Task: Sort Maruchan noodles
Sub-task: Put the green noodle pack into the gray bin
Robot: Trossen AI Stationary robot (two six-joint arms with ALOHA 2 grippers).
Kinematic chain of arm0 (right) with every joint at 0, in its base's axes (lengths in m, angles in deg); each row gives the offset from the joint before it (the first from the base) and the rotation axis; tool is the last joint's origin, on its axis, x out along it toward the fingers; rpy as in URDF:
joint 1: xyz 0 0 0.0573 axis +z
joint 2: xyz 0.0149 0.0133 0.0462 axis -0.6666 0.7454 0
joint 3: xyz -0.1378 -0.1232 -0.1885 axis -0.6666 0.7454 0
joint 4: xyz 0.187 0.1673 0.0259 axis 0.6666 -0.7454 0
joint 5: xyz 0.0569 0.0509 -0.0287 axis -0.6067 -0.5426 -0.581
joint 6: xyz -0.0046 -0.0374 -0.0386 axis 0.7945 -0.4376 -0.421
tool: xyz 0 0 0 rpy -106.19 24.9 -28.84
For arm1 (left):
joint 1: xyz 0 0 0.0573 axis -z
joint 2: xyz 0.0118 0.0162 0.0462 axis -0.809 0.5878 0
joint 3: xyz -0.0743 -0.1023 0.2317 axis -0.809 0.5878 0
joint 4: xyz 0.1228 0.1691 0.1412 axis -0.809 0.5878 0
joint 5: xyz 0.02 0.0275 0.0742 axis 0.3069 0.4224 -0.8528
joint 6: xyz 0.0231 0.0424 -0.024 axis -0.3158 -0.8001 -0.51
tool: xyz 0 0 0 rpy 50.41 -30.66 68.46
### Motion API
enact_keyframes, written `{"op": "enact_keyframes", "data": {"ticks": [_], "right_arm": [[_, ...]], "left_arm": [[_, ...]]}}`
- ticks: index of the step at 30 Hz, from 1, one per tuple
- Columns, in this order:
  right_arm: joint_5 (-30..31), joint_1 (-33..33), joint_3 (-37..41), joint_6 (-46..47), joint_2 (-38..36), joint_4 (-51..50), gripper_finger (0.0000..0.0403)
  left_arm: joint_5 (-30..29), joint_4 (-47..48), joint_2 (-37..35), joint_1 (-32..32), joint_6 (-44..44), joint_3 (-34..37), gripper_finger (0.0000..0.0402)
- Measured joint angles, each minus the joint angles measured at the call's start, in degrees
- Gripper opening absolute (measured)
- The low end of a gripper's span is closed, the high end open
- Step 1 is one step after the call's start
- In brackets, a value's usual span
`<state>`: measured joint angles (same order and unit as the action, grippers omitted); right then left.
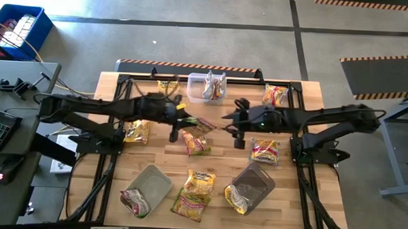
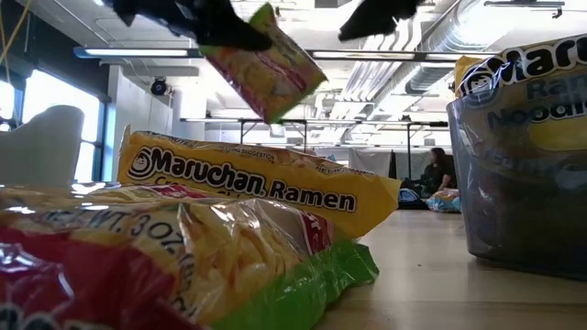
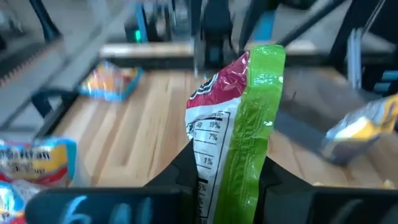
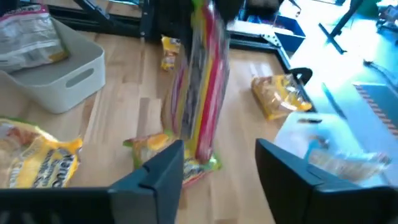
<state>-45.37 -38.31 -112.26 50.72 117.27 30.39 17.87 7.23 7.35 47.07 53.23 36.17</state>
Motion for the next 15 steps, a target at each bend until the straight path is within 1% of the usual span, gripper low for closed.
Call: {"op": "enact_keyframes", "data": {"ticks": [2,4,6,9,10,12,13,15], "right_arm": [[-0.07,0.1,6.33,2.11,-2.11,5.93,0.0199],[-0.6,0.07,13.34,3.93,-3.4,17.2,0.0208],[-3.23,-0.2,20.56,5.64,-3.46,31.89,0.0214],[-8.18,-0.77,28.89,8.4,-0.84,57.21,0.0223],[-9.25,-0.88,30.52,9.53,0.55,64.44,0.0228],[-9.72,-0.89,32.1,10.84,3.42,74.2,0.0238],[-9.73,-0.88,32.07,10.93,4.77,76.92,0.0244],[-9.71,-0.89,30.37,10.91,7.32,78.08,0.0257]], "left_arm": [[1.06,-6.14,-2.7,0.04,1.21,3.96,0.0046],[2.61,-13.32,-5.12,0.04,2.4,8.18,0.0046],[2.91,-21.65,-6.96,0.34,3.38,12.26,0.0045],[3.09,-31.19,-8.65,0.41,4.81,16.44,0.0045],[3.18,-33.03,-8.95,0.41,5.44,17.35,0.0045],[3.22,-35.32,-8.95,0.51,6.09,18.06,0.0044],[3.22,-35.83,-8.94,0.65,6.11,18.12,0.0044],[3.22,-37.12,-8.98,0.94,5.99,17.92,0.0044]]}}
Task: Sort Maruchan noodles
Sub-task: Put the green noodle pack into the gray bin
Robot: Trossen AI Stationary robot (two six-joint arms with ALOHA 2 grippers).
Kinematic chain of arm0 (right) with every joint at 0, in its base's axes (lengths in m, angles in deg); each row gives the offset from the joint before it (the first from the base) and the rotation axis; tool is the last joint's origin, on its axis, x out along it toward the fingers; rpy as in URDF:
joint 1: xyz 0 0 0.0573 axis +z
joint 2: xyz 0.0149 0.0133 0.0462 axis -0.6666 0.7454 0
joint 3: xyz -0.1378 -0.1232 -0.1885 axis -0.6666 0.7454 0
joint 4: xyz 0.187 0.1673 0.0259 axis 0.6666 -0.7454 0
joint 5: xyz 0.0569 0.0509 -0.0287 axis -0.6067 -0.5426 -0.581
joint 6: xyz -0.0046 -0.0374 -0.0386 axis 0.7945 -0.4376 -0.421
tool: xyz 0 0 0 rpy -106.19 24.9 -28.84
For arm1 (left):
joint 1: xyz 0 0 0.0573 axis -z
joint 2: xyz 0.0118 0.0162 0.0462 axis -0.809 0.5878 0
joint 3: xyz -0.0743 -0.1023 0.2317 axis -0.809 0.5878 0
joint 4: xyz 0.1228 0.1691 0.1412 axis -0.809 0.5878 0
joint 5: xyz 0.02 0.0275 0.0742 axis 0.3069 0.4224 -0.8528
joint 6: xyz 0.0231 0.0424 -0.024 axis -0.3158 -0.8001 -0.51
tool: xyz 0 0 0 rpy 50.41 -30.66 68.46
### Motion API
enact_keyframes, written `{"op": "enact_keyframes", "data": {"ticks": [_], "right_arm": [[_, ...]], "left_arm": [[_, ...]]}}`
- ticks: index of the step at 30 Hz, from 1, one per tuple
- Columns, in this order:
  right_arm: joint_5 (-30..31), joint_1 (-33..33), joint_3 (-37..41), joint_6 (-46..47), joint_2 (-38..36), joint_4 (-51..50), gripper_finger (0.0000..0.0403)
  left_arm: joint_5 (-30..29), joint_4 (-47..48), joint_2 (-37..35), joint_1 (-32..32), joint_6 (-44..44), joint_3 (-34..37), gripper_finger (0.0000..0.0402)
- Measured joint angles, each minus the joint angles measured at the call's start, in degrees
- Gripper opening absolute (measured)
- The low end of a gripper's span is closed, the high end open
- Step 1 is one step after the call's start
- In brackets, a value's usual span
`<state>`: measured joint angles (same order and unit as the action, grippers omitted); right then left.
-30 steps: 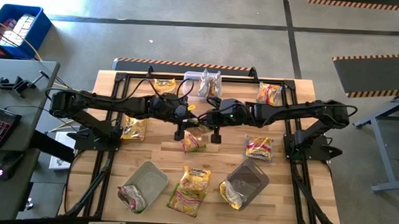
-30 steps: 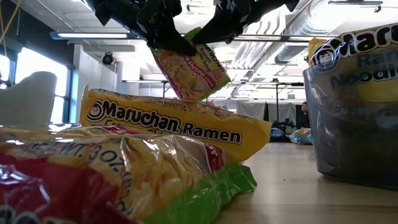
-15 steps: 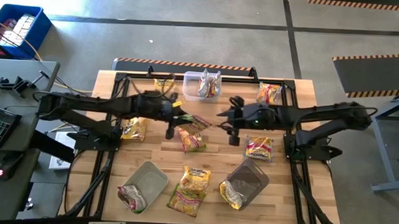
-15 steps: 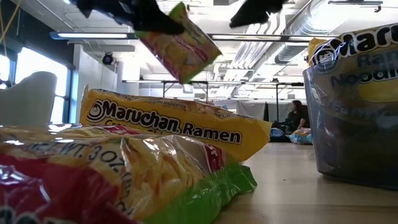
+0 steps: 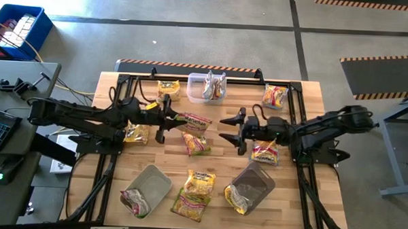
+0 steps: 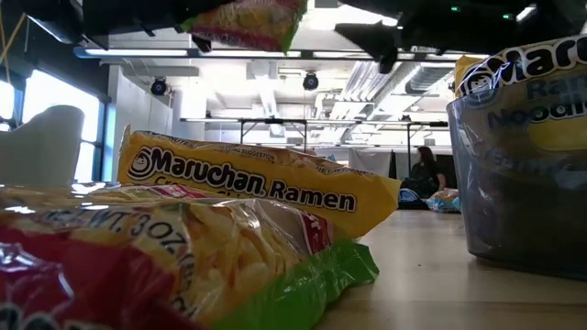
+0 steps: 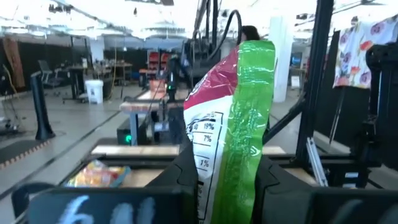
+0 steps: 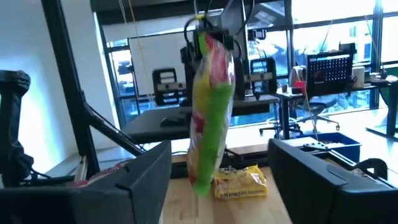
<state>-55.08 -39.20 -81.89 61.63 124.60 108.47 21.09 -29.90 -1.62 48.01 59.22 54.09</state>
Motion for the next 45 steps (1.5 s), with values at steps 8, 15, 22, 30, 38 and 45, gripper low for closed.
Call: {"op": "enact_keyframes", "data": {"ticks": [8,15,22,30,38,45], "right_arm": [[-0.09,0.0,-11.98,-2.09,9.58,-1.26,0.0283],[-0.28,0.01,-19.71,-2.94,14.95,-4.47,0.0283],[-0.32,0.04,-23.08,-3.7,18.01,-6.83,0.0228],[1.94,0.07,-23.23,-9.6,18.04,-6.9,0.0087],[8.37,0.16,-23.23,-21.75,17.98,-11.38,0.0084],[21.34,2.46,-23.23,-39.2,17.05,-17.68,0.0094]], "left_arm": [[0.2,-1.23,0.0,0.65,-1.92,-2.02,0.0044],[0.2,-3.11,0.0,0.8,-3.44,-2.03,0.0044],[0.19,-4.26,-0.05,0.78,-3.47,-2.04,0.0044],[-0.86,-3.37,-0.98,0.78,3.8,-2.06,0.0076],[-3.38,9.89,-5.58,0.75,12.38,-2.12,0.0148],[-4.72,22.3,-9.05,0.73,23.51,-2.15,0.0198]]}}
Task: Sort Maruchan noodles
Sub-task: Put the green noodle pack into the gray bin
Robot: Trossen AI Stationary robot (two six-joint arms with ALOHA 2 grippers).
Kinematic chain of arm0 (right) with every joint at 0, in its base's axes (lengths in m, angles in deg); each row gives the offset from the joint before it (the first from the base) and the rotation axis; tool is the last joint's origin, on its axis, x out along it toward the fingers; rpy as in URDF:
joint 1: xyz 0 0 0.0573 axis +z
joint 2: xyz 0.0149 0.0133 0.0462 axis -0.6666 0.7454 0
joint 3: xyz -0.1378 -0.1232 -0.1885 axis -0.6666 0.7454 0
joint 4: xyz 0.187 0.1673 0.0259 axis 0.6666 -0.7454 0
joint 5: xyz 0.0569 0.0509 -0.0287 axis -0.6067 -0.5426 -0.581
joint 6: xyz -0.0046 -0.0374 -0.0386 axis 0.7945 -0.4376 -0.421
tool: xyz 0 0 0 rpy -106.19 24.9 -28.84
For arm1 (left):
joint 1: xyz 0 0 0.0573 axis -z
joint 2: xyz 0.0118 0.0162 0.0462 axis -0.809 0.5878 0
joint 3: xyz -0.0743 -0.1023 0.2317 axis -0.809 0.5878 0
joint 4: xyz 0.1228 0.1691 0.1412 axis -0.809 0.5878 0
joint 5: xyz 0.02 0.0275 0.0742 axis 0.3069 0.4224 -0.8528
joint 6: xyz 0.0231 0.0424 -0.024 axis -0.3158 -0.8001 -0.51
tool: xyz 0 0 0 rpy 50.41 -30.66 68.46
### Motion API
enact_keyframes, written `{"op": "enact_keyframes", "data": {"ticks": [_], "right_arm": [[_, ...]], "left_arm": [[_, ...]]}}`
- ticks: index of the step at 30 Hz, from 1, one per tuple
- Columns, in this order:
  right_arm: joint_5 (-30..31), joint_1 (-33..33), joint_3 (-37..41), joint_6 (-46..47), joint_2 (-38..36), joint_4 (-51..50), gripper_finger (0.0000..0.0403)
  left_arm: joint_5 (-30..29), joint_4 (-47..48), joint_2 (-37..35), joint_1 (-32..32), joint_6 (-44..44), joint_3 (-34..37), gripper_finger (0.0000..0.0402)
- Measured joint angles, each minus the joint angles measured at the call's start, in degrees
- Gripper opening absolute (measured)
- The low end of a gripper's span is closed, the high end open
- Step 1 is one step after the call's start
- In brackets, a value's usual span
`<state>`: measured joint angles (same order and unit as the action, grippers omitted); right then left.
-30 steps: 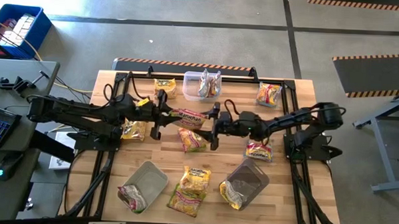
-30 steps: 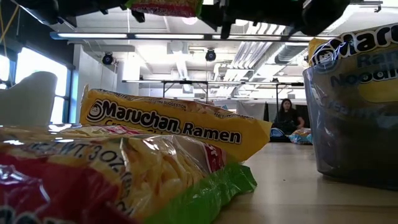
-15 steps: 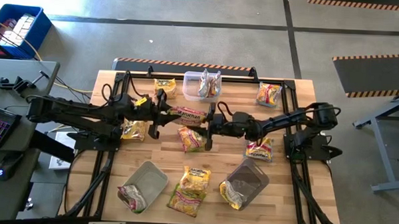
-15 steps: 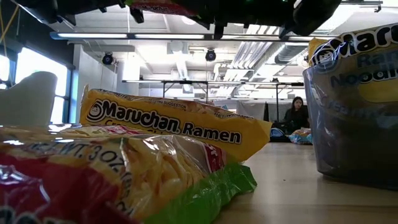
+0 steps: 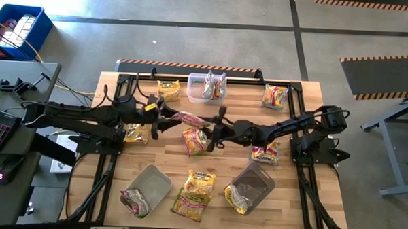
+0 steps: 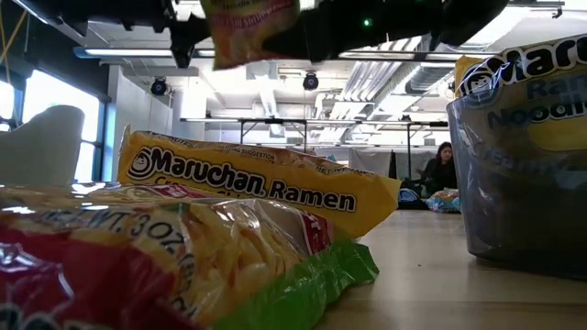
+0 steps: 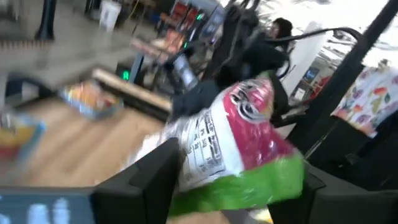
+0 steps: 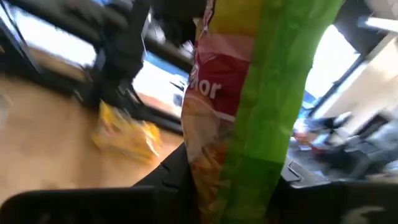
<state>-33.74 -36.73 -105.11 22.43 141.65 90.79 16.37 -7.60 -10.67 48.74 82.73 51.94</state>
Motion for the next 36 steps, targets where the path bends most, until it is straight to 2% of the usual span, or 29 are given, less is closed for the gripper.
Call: {"op": "enact_keyframes", "data": {"ticks": [4,8,17,22,26,30,36], "right_arm": [[7.01,1.53,0.0,-10.83,0.0,-1.54,0.0086],[12.75,2.83,0.0,-19.81,-0.07,-1.12,0.009],[22.93,4.93,0.0,-29.08,-0.2,0.95,0.0087],[30.88,4.9,0.0,-39.32,-0.33,5.1,0.0088],[31.8,4.9,0.0,-48.81,-0.33,7.13,0.0087],[31.5,4.84,0.0,-53.95,-0.33,6.93,0.0086],[30.44,3.89,-0.01,-55.38,-0.31,6.83,0.0086]], "left_arm": [[-0.1,2.42,0.39,0.0,8.86,0.02,0.021],[-0.04,2.54,0.81,-0.02,13.52,0.02,0.0211],[0.26,3.95,0.78,-0.06,12.23,0.09,0.0211],[0.28,5.76,0.95,-1.73,15.26,0.22,0.0206],[0.99,-2.36,2.34,-1.56,20.79,0.22,0.0201],[1.0,-13.3,4.64,-0.26,24.59,0.17,0.0209],[-0.1,-17.37,9.74,1.36,31.22,0.17,0.0236]]}}
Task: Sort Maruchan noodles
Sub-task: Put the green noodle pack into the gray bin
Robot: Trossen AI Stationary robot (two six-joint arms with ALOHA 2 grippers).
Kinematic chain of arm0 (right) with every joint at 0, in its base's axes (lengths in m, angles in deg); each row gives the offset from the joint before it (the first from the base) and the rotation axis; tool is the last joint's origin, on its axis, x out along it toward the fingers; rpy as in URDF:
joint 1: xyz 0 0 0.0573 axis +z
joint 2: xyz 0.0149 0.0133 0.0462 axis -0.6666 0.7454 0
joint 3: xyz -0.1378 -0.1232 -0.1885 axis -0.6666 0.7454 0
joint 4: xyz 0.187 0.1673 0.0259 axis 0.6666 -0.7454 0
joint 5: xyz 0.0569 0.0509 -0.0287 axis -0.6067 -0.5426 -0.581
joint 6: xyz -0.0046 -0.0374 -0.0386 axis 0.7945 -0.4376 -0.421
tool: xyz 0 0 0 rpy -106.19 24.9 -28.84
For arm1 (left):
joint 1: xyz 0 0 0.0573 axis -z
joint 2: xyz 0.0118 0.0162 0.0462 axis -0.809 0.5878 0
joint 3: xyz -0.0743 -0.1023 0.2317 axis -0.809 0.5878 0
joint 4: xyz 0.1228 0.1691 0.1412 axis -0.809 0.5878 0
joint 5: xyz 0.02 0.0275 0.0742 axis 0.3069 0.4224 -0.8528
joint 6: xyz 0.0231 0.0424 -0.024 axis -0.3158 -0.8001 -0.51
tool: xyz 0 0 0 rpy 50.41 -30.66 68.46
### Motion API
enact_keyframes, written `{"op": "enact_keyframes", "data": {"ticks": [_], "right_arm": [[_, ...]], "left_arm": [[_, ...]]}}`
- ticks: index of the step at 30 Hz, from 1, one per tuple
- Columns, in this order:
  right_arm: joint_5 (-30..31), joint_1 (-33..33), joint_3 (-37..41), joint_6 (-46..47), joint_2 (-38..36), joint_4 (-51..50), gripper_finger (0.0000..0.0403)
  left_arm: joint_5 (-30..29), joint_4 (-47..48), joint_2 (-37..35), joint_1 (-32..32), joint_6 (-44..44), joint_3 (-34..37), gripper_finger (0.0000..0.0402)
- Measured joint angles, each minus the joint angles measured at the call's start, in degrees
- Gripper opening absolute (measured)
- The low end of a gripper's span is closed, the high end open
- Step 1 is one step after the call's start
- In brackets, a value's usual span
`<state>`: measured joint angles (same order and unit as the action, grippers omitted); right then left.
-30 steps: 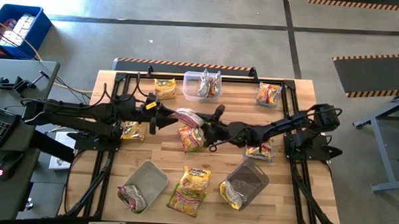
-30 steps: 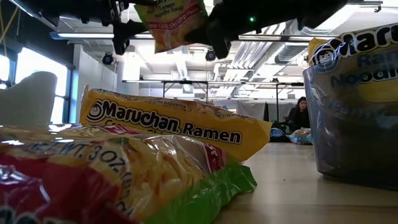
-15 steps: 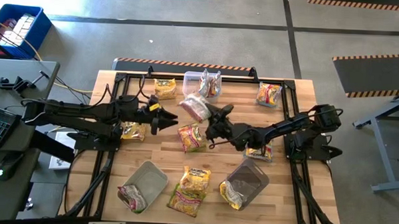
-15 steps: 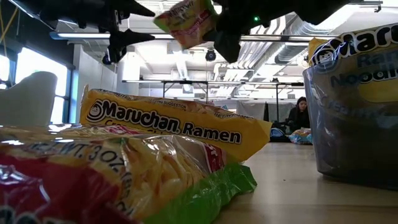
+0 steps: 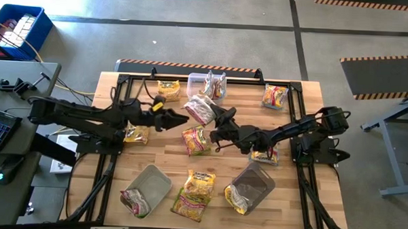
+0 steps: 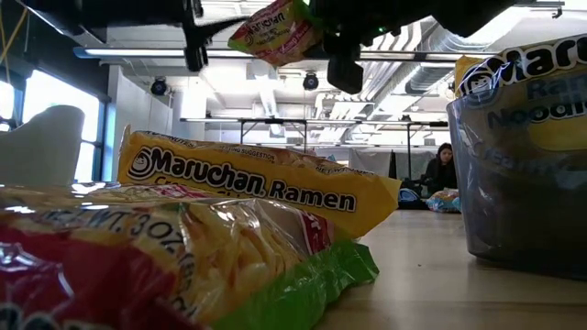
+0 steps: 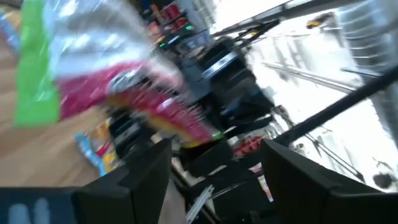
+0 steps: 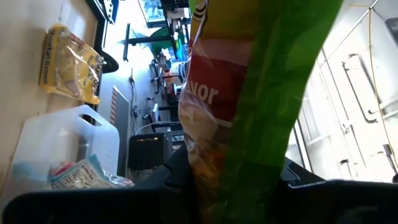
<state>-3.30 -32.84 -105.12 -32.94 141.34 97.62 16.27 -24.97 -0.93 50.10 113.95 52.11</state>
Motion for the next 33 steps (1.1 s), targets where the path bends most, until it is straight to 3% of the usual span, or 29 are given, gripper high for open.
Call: {"op": "enact_keyframes", "data": {"ticks": [4,12,23,33], "right_arm": [[-1.98,-1.17,0.01,0.0,0.0,-0.03,0.0086],[-2.69,-2.31,-0.01,-1.57,0.01,0.08,0.0086],[-4.41,-2.23,-3.02,-2.59,0.13,-1.06,0.0085],[-4.63,-2.23,-3.86,-2.41,0.17,-2.99,0.0085]], "left_arm": [[-2.71,-0.74,3.77,0.37,3.31,0.0,0.0246],[-6.36,-11.74,8.1,-1.06,5.66,-0.04,0.0248],[-7.66,-12.18,13.84,-1.9,7.88,-3.67,0.0248],[-8.03,-11.45,13.45,-3.18,5.25,-4.55,0.0245]]}}
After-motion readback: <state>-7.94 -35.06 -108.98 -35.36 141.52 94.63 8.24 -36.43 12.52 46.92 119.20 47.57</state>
